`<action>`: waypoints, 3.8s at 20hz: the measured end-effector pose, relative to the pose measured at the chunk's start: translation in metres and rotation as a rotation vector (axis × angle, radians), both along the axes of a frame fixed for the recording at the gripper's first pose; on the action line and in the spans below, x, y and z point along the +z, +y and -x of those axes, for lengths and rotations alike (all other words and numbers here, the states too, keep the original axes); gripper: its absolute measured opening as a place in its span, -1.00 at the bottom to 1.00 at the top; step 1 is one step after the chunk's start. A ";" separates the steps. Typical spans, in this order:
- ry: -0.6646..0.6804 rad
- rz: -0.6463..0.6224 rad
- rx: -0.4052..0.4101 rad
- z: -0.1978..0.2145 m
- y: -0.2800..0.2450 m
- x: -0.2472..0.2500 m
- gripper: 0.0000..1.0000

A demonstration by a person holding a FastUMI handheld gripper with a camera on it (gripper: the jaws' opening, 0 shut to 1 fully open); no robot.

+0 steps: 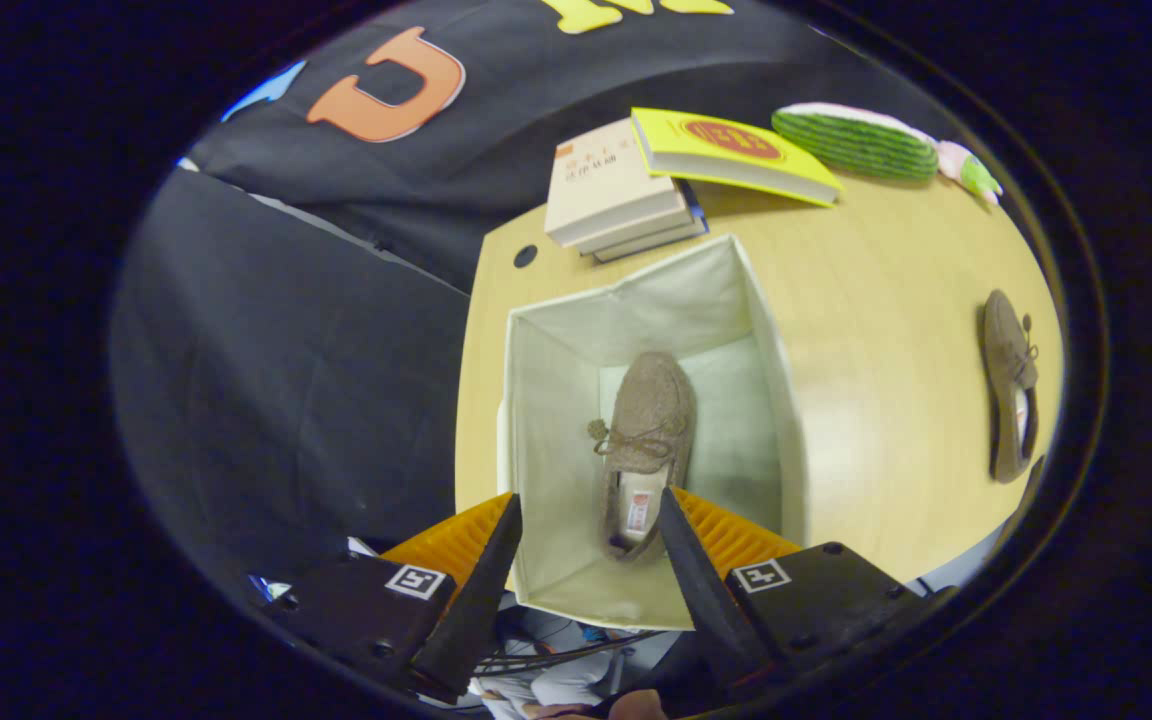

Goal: Open the storage box then place both shoes into the box .Put the left shoe in first, then the right shoe, with the right side of both shoes facing outward in a uniform manner.

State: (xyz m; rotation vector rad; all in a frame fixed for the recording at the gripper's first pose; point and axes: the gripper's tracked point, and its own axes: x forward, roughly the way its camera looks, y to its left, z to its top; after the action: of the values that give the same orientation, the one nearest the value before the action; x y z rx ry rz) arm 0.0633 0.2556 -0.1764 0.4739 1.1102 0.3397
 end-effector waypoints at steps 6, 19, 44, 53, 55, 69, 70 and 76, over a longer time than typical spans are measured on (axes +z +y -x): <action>-0.161 0.095 -0.008 0.010 -0.083 0.048 0.83; -0.162 0.331 -0.166 0.037 -0.330 0.025 0.87; 0.272 0.258 -0.018 0.021 -0.417 -0.174 0.80; 0.345 0.177 -0.047 0.023 -0.413 -0.197 -0.06; 0.359 0.170 -0.061 0.024 -0.416 -0.199 -0.17; 0.329 0.178 -0.052 0.049 -0.381 -0.158 -0.87; 0.317 0.175 -0.047 0.051 -0.373 -0.148 -0.88; 0.262 0.085 -0.032 0.066 -0.299 -0.071 -0.87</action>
State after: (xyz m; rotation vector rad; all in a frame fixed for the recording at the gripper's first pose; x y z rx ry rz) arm -0.0027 -0.0436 -0.2475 0.4691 1.3643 0.2043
